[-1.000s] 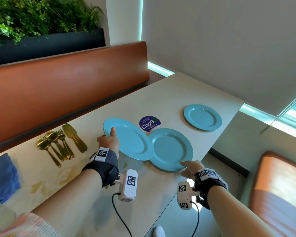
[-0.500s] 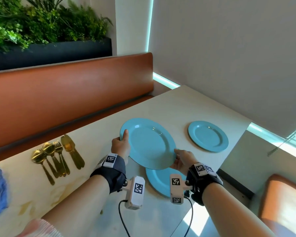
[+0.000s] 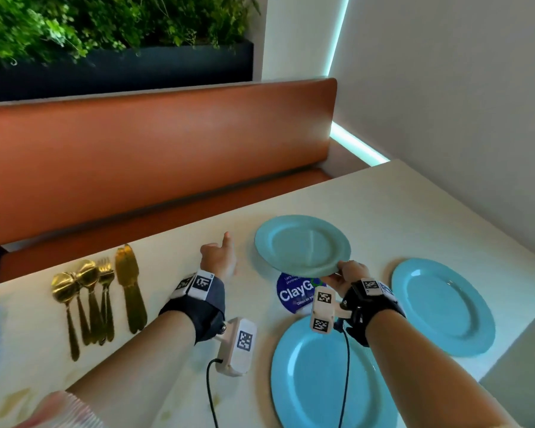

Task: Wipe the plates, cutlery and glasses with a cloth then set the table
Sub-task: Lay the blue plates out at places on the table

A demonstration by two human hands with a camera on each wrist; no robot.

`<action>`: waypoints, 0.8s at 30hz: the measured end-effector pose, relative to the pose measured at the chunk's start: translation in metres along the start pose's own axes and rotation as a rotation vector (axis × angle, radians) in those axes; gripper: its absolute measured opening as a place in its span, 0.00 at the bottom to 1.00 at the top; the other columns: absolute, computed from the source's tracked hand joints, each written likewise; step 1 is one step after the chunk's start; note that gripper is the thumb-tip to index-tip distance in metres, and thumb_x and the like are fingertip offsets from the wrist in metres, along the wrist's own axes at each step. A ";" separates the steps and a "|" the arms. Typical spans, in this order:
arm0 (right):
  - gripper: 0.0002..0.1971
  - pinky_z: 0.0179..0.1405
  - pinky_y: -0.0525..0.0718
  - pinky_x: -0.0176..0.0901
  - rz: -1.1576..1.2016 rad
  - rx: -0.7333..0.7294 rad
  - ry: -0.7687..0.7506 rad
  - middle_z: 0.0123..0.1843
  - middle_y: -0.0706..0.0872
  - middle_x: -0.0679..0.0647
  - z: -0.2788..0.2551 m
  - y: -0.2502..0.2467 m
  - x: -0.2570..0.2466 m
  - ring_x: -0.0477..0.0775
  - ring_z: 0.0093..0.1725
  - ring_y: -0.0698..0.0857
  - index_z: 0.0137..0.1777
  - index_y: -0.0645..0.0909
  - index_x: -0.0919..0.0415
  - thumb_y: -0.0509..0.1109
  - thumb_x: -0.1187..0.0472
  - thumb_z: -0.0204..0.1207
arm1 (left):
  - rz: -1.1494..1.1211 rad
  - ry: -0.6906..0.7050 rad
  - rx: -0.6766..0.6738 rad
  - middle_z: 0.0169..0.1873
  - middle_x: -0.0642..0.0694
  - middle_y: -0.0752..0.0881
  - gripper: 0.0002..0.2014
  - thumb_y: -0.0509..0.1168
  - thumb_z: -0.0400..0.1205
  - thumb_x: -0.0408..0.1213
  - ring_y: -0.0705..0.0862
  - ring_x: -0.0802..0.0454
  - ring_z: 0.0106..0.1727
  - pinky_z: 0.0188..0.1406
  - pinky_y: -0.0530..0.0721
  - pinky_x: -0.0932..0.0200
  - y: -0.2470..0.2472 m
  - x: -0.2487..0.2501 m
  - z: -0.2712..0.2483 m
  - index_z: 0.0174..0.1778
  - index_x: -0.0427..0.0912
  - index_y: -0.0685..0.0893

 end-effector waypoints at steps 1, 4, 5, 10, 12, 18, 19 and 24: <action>0.16 0.51 0.79 0.65 -0.003 0.002 0.004 0.66 0.79 0.73 0.008 0.002 -0.002 0.69 0.44 0.84 0.68 0.71 0.75 0.53 0.74 0.83 | -0.004 -0.009 0.012 0.45 0.39 0.85 0.27 0.56 0.84 0.54 0.86 0.41 0.41 0.57 0.86 0.44 0.002 0.000 0.006 0.68 0.32 0.74; 0.17 0.53 0.79 0.66 0.008 0.010 0.002 0.67 0.79 0.72 0.029 0.005 -0.004 0.72 0.61 0.81 0.69 0.71 0.75 0.52 0.73 0.83 | 0.009 -0.004 0.012 0.48 0.41 0.84 0.26 0.55 0.86 0.51 0.84 0.46 0.37 0.39 0.87 0.52 0.008 -0.001 0.018 0.71 0.34 0.72; 0.17 0.53 0.79 0.65 0.010 0.018 0.003 0.66 0.79 0.72 0.037 0.006 -0.004 0.72 0.61 0.81 0.69 0.71 0.74 0.52 0.73 0.83 | 0.019 0.004 0.014 0.54 0.39 0.84 0.26 0.55 0.86 0.51 0.84 0.46 0.38 0.31 0.85 0.57 0.010 -0.001 0.023 0.72 0.34 0.72; 0.17 0.59 0.81 0.64 -0.017 0.048 0.015 0.69 0.78 0.69 0.068 0.008 -0.006 0.69 0.66 0.80 0.71 0.70 0.73 0.56 0.69 0.84 | 0.029 -0.004 0.028 0.63 0.38 0.82 0.24 0.55 0.86 0.50 0.85 0.47 0.43 0.28 0.81 0.65 0.022 -0.005 0.034 0.72 0.36 0.72; 0.19 0.63 0.80 0.62 -0.046 0.029 0.027 0.70 0.76 0.70 0.075 0.012 -0.006 0.69 0.68 0.78 0.71 0.69 0.74 0.60 0.69 0.82 | 0.048 0.001 0.021 0.62 0.39 0.82 0.24 0.55 0.87 0.49 0.84 0.48 0.42 0.29 0.81 0.66 0.027 -0.006 0.034 0.73 0.36 0.72; 0.19 0.62 0.82 0.55 -0.110 0.008 0.035 0.65 0.80 0.72 0.086 0.015 -0.003 0.71 0.64 0.81 0.64 0.76 0.73 0.72 0.70 0.73 | 0.066 0.017 0.009 0.55 0.41 0.83 0.22 0.55 0.87 0.47 0.83 0.50 0.39 0.34 0.82 0.64 0.034 -0.006 0.032 0.72 0.36 0.73; 0.19 0.63 0.82 0.56 -0.111 0.000 0.033 0.66 0.80 0.72 0.088 0.016 -0.002 0.71 0.65 0.81 0.63 0.77 0.73 0.72 0.71 0.73 | 0.068 0.018 0.009 0.55 0.41 0.83 0.22 0.55 0.87 0.47 0.84 0.49 0.41 0.35 0.82 0.64 0.034 -0.006 0.031 0.72 0.36 0.73; 0.20 0.59 0.84 0.51 -0.177 -0.041 0.027 0.58 0.83 0.70 0.086 0.022 -0.003 0.64 0.54 0.84 0.62 0.76 0.73 0.74 0.68 0.72 | 0.066 0.022 0.027 0.51 0.42 0.81 0.21 0.55 0.87 0.46 0.84 0.47 0.43 0.40 0.84 0.61 0.030 -0.006 0.028 0.70 0.35 0.74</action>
Point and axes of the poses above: each hand's wrist, its own z-axis towards the middle knuckle, its own y-axis out of the palm, x = y × z, the point moved 6 cm from there along z, towards the middle knuckle
